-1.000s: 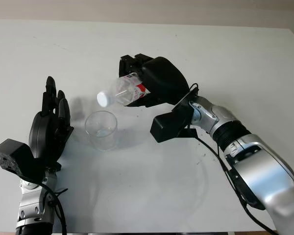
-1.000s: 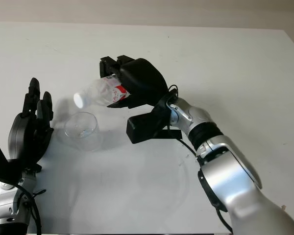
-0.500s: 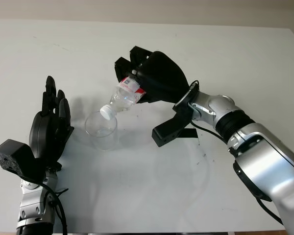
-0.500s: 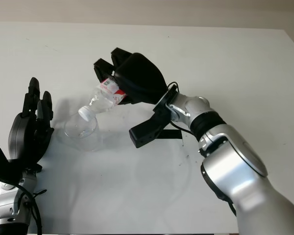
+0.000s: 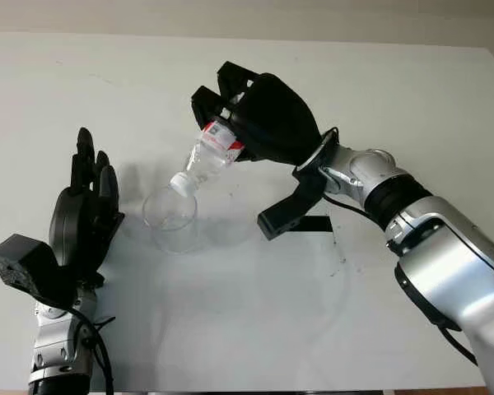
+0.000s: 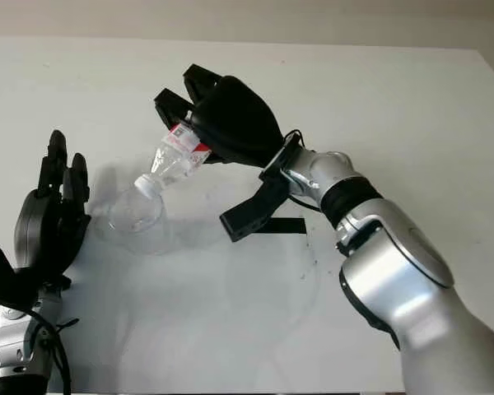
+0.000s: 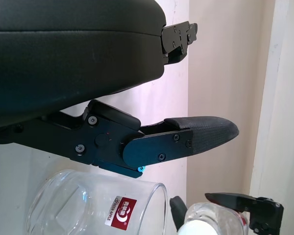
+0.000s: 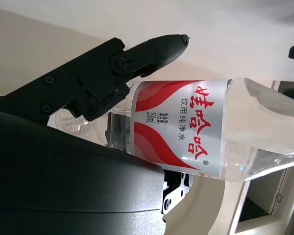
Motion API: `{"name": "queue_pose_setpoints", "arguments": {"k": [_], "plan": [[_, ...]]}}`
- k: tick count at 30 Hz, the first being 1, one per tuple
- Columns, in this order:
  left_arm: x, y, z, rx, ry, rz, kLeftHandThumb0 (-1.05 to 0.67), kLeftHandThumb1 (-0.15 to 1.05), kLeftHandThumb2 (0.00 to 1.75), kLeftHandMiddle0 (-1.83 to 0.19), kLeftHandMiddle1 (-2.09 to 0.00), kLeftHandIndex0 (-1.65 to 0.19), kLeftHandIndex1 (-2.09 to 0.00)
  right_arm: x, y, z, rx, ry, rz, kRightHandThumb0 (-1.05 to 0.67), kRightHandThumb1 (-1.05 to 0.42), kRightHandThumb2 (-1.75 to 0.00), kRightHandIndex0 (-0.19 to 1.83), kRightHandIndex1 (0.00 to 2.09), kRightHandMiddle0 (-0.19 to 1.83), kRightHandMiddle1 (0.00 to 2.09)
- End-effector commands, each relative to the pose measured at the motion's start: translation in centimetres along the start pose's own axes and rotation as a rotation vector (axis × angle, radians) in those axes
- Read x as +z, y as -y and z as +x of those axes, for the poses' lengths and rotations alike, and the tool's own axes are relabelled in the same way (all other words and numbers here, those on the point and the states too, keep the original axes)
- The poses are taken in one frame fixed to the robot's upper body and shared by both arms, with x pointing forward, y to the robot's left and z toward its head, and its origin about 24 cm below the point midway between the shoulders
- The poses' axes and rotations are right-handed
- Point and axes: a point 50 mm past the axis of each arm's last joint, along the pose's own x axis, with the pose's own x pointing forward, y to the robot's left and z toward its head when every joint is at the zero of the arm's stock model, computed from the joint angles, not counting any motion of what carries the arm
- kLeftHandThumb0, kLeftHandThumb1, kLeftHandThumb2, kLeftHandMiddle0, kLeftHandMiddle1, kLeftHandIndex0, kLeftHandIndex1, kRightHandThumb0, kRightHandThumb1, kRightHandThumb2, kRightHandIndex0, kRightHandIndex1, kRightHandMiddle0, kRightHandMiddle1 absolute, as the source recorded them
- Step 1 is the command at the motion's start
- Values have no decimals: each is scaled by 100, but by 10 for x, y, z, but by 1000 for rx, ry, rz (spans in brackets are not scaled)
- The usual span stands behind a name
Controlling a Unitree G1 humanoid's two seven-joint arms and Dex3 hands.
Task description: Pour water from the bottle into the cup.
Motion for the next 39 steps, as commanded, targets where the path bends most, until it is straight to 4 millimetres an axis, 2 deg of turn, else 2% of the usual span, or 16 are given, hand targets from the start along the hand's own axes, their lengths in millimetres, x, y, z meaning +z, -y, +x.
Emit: {"name": "queue_pose_setpoints", "arguments": {"k": [1,25,34,39], "plan": [[0,2,0,-2,4,-1,-75,105,58,19,-1,19,0,-5,13,12,-54,32,-54,-50,-105,-34,114,209,80,209],[1,6,4,4,7,-11,-75,105,57,19,-1,19,0,0,21,20,-148,126,-96,-50,-105,-27,120,209,80,209],[-1,6,4,0,8,-10,-75,105,57,19,-1,19,0,2,20,20,-160,156,-120,-51,-105,-32,117,209,78,209],[-1,5,5,2,7,-11,-74,105,57,19,-1,19,0,3,17,17,-172,110,-59,-50,-105,-32,115,209,78,209]]}}
